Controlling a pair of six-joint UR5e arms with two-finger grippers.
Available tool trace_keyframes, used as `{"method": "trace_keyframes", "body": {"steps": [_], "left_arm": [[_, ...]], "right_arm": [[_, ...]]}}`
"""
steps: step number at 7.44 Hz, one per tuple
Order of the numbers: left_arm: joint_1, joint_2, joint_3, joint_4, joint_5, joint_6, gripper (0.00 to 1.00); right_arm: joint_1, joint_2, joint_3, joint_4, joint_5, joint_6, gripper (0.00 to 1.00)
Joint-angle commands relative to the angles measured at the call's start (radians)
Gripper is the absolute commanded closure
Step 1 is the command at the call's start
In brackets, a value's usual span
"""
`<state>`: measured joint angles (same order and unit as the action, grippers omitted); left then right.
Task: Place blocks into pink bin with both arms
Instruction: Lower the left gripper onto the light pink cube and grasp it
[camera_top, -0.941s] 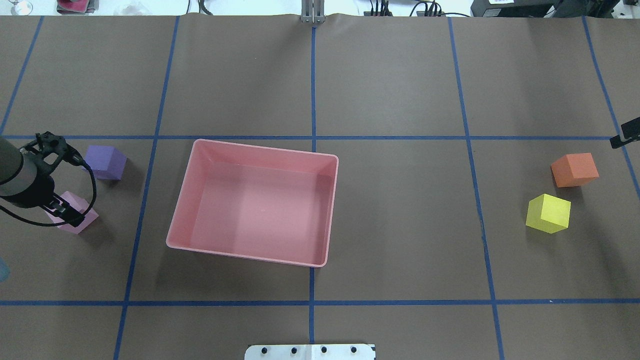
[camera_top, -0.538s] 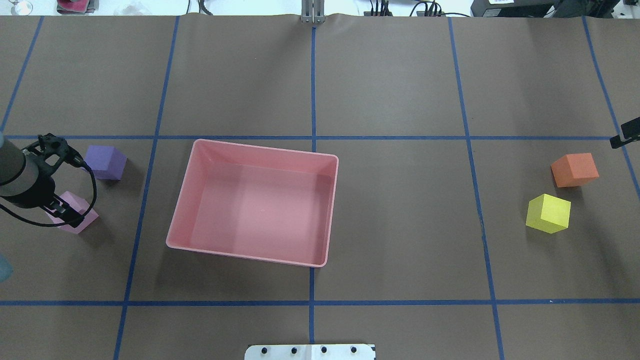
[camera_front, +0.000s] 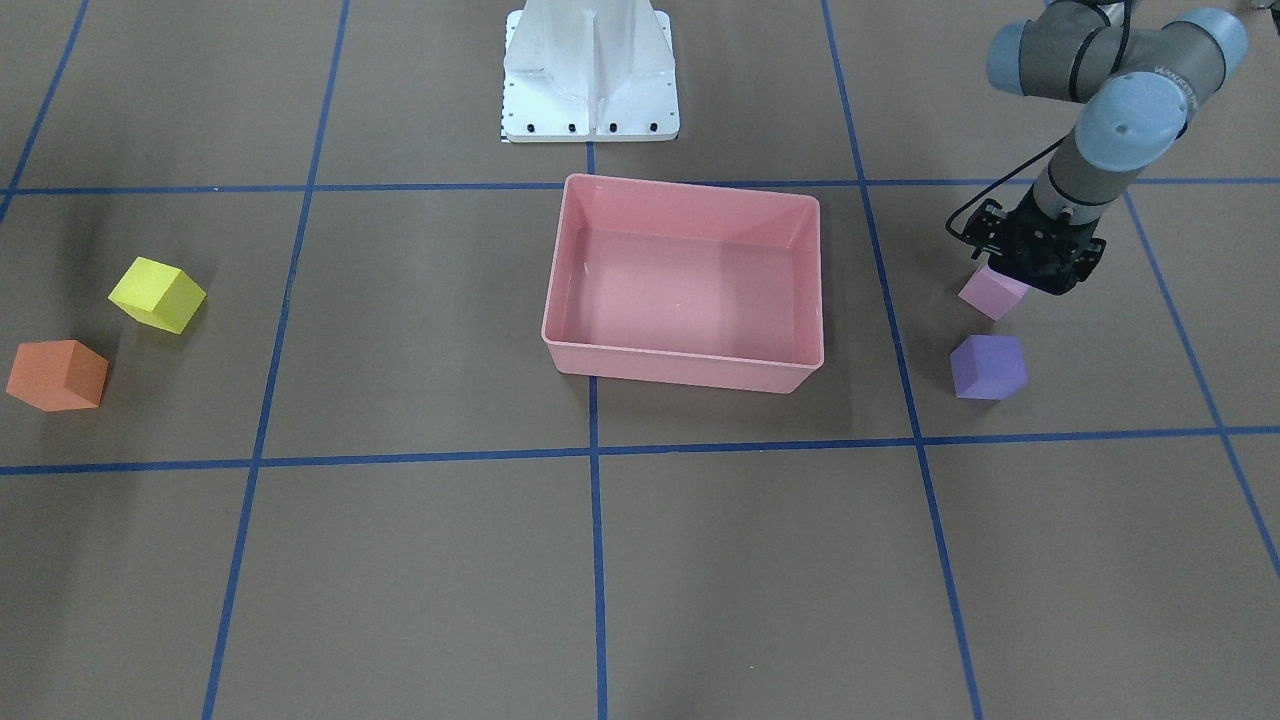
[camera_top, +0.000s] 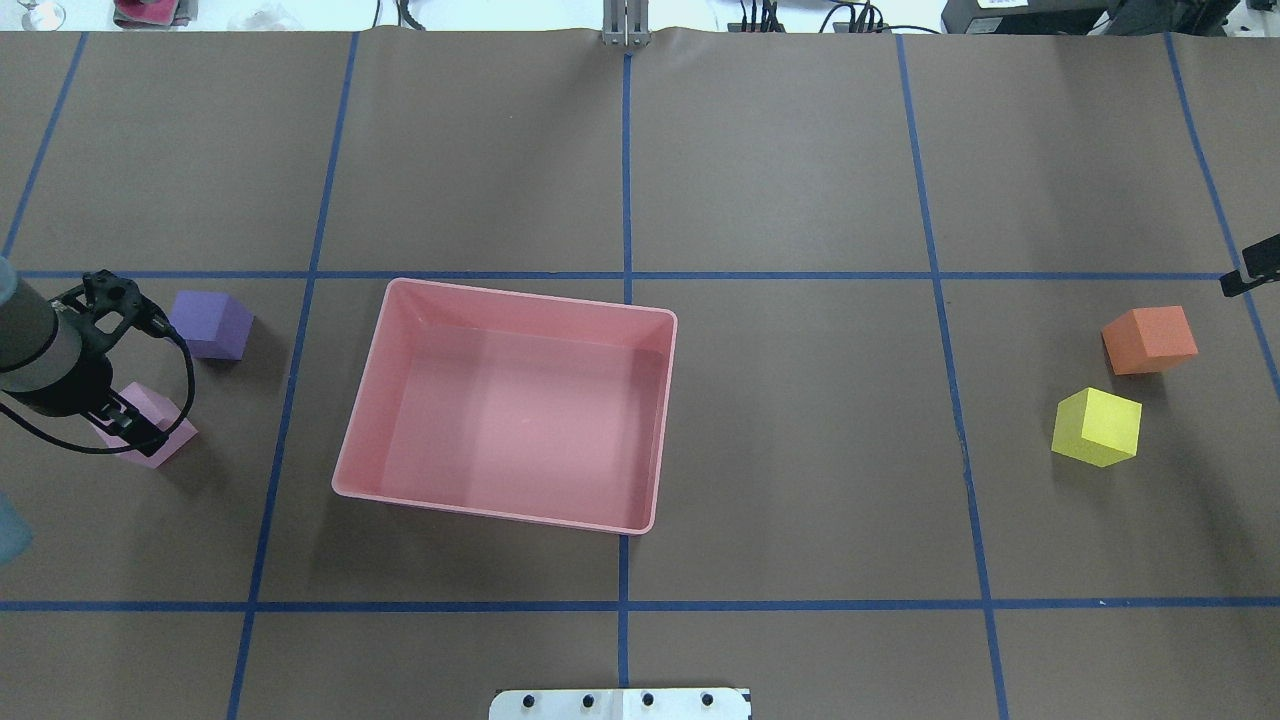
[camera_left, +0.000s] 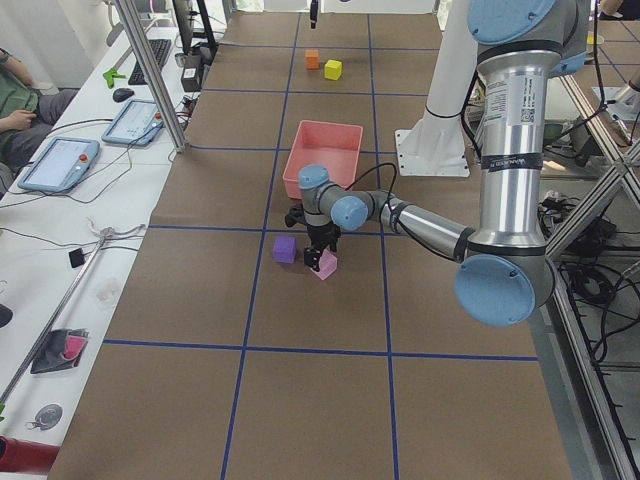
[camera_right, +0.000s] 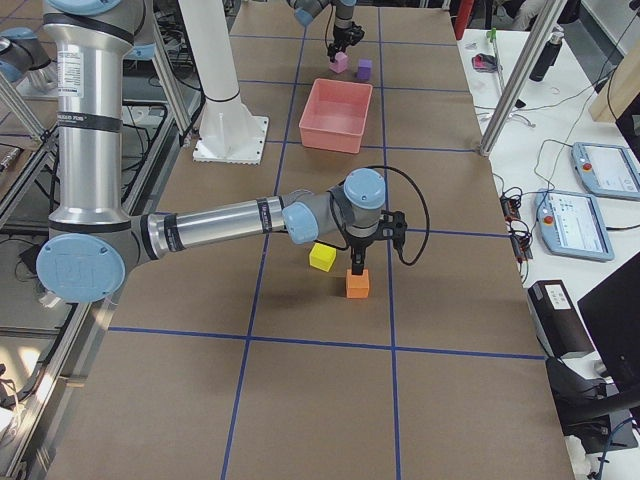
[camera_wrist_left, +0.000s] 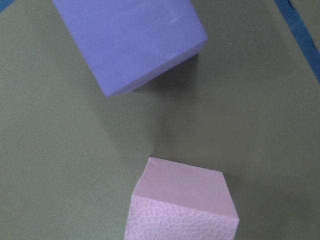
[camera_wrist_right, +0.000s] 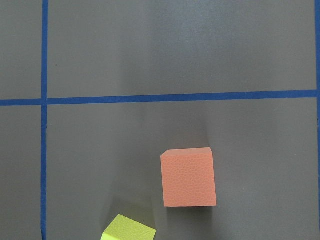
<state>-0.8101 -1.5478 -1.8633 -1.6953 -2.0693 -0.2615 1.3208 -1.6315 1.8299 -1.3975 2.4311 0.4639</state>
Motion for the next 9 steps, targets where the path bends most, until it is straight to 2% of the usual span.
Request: {"method": "trace_keyframes", "body": {"steps": [1, 2, 3, 7, 9], "left_arm": [[0.000, -0.014, 0.018, 0.000, 0.000, -0.002, 0.01], [0.000, -0.017, 0.023, -0.001, 0.000, -0.002, 0.01], [0.000, -0.018, 0.023, 0.000, 0.000, -0.008, 0.07], [-0.003, -0.021, 0.009, -0.001, -0.002, -0.016, 0.67], [-0.020, 0.003, -0.084, 0.050, -0.012, -0.007, 0.83]], "right_arm": [[0.000, -0.001, 0.000, 0.000, -0.001, -0.001, 0.00], [0.000, -0.001, 0.002, 0.000, -0.001, -0.001, 0.00], [0.000, -0.001, 0.002, 0.000, -0.001, -0.001, 0.00], [0.000, -0.001, 0.002, 0.000, 0.002, -0.001, 0.00], [0.002, -0.001, 0.012, 0.000, 0.008, 0.001, 0.00]]}}
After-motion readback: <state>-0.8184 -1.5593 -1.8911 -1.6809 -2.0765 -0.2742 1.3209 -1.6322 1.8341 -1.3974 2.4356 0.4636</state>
